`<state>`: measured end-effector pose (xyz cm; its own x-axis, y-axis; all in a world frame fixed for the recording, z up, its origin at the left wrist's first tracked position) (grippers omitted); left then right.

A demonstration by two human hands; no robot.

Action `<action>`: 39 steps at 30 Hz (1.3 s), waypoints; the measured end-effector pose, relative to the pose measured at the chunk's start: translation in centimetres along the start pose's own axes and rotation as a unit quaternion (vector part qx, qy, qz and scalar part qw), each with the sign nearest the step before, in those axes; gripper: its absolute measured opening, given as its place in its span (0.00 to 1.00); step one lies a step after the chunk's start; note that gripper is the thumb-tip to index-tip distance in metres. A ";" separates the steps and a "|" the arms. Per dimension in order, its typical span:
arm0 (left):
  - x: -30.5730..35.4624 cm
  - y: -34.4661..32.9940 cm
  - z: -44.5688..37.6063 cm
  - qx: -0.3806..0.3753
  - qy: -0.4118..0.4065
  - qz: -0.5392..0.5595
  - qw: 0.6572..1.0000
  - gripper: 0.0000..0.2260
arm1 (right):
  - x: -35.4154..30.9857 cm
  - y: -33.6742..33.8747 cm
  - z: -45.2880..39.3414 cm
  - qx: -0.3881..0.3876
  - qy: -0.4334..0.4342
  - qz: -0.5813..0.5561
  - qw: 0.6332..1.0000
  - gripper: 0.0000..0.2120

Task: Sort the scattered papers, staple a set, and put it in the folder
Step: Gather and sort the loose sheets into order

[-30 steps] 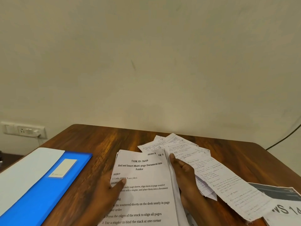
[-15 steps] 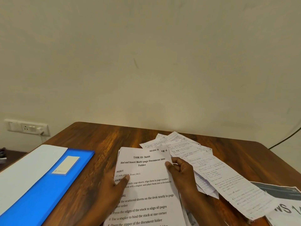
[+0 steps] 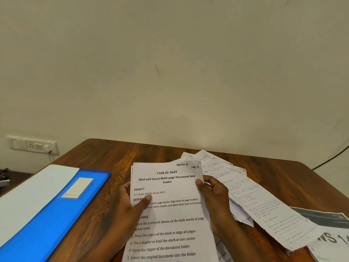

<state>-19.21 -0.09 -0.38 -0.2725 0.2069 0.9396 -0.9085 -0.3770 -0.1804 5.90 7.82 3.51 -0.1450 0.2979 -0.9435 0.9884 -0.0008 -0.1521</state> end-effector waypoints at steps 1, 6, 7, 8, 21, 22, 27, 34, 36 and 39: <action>-0.1 0.1 -0.1 -0.009 0.012 0.019 1.000 0.32 | 0.1 0.0 0.0 0.001 -0.002 -0.007 1.000 0.05; 0.3 0.1 0.2 -0.050 0.039 0.060 0.996 0.27 | 0.5 0.0 -0.1 0.002 -0.006 -0.010 1.000 0.05; 0.4 0.0 0.4 -0.070 0.053 0.060 0.994 0.24 | 0.4 0.0 0.0 0.000 -0.008 -0.012 1.000 0.05; 0.5 -0.1 0.5 -0.089 0.069 0.061 0.992 0.20 | 0.5 0.0 -0.1 -0.002 -0.012 -0.017 1.000 0.05; 0.8 0.6 1.3 -0.058 0.103 -0.056 0.991 0.12 | 1.7 -0.8 0.7 -0.037 -0.036 0.033 0.998 0.04; 1.0 0.9 1.3 -0.049 0.102 -0.075 0.991 0.12 | 1.6 -0.8 0.8 -0.045 -0.034 0.048 0.997 0.04; 2.4 2.9 1.1 0.006 0.059 -0.144 0.988 0.05 | 0.3 1.5 -0.6 -0.074 0.085 0.295 0.949 0.08; 2.8 4.9 0.1 0.043 0.055 -0.154 0.986 0.07 | 2.4 1.7 -0.4 -0.159 0.047 0.512 0.843 0.41; 2.8 4.8 0.1 0.044 0.052 -0.160 0.985 0.06 | 2.8 1.5 -0.5 -0.147 0.044 0.482 0.862 0.37; 2.7 4.8 -0.1 0.048 0.046 -0.165 0.984 0.04 | 2.2 1.7 -0.7 -0.111 0.058 0.403 0.907 0.21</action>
<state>-24.34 -1.26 1.31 0.0012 0.4122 0.9111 -0.9195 -0.3577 0.1630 7.27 9.15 1.42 0.6221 0.3837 -0.6825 0.7576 -0.0750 0.6484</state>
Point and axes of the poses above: each hand's wrist, its own z-axis away from the middle knuckle, its own y-axis out of the back of the hand, x = y × z, the point moved 7 cm from there along -z, towards the middle knuckle, and after that the axes turned 15 degrees about y, right-handed, at the moved point
